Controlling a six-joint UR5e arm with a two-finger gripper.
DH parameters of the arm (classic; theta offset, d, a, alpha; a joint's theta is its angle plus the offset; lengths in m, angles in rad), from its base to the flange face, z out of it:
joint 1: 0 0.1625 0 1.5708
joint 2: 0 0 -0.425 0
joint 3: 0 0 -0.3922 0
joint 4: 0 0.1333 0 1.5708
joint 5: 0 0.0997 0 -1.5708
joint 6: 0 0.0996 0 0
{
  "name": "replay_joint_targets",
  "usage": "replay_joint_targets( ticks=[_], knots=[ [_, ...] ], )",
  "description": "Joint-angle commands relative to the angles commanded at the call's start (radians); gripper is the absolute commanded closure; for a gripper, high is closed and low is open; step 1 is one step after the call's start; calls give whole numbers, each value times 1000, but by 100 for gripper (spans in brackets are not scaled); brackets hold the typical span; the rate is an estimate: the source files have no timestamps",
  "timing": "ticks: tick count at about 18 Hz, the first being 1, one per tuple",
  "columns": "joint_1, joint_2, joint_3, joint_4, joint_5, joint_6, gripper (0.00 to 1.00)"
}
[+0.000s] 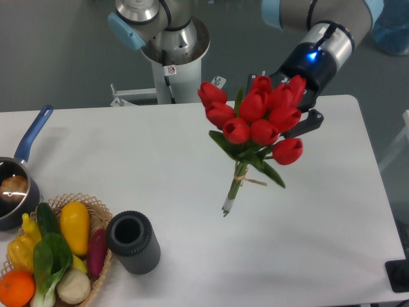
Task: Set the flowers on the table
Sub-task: 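Carry the red tulip bouquet in the gripper, tilting it sideways, then lower the held tulips toward the table beside the black container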
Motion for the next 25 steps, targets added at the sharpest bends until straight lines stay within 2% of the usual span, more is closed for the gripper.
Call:
replay_joint_targets(
  ticks=[9, 12, 16, 22, 25],
  knots=[
    [-9, 31, 18, -5, 307, 5, 73],
    [-18, 46, 18, -6, 465, 6, 73],
    [-86, 48, 14, -12, 651, 9, 73],
    [-181, 26, -11, -15, 821, 11, 73],
    [-213, 22, -32, -31, 838, 20, 73]
  ],
)
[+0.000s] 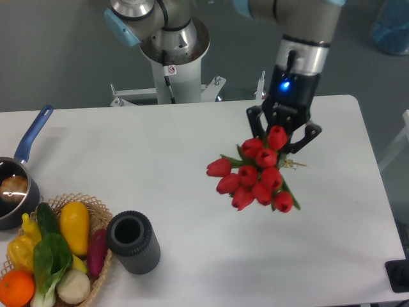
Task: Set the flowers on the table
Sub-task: 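Lower the held tulips toward the table beside the black container, then lower the tulip bouquet further until the blooms rest on the table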
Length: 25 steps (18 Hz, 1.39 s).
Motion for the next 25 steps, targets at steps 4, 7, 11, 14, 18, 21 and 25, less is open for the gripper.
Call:
replay_joint_targets(
  ticks=[4, 7, 11, 14, 18, 21, 25],
  knots=[
    [-20, -6, -61, -9, 34, 38, 73],
    [-26, -17, -80, -25, 37, 40, 73],
    [-57, -47, -91, -29, 72, 40, 73],
    [-96, -61, -91, -41, 199, 52, 73],
    [-107, -74, -89, -86, 258, 94, 73],
    [-110, -86, -94, -100, 287, 94, 73],
    [-135, -109, -94, -101, 333, 94, 72]
  ],
)
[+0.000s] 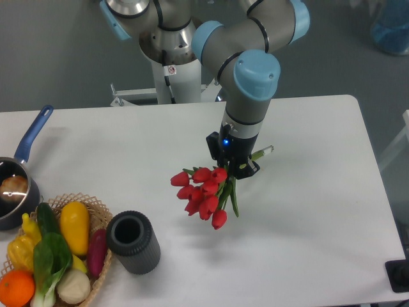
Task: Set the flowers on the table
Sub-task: 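Lower the tulip bouquet further until the blooms rest on the table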
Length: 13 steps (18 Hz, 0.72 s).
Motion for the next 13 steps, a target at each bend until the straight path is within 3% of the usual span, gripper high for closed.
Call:
replay_joint_targets(
  ticks=[6, 13],
  knots=[
    [-29, -17, -12, -2, 121, 0, 72],
    [-43, -38, -11, -5, 117, -3, 69]
  ],
)
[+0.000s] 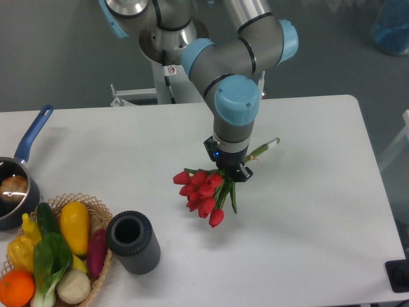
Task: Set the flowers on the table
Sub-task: 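Lower the tulip bouquet further until the blooms rest on the table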
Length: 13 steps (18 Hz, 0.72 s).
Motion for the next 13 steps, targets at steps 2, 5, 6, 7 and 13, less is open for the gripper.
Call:
replay_joint_targets(
  ticks=[2, 5, 6, 7, 13],
  knots=[
    [-8, -24, -2, 0, 0, -3, 69],
    [-15, -40, -2, -3, -5, -5, 69],
    [-15, -43, -2, -3, -3, -5, 69],
    [-18, -49, -3, -2, 1, -5, 69],
    [-32, -78, -3, -3, -2, -8, 64]
  ],
)
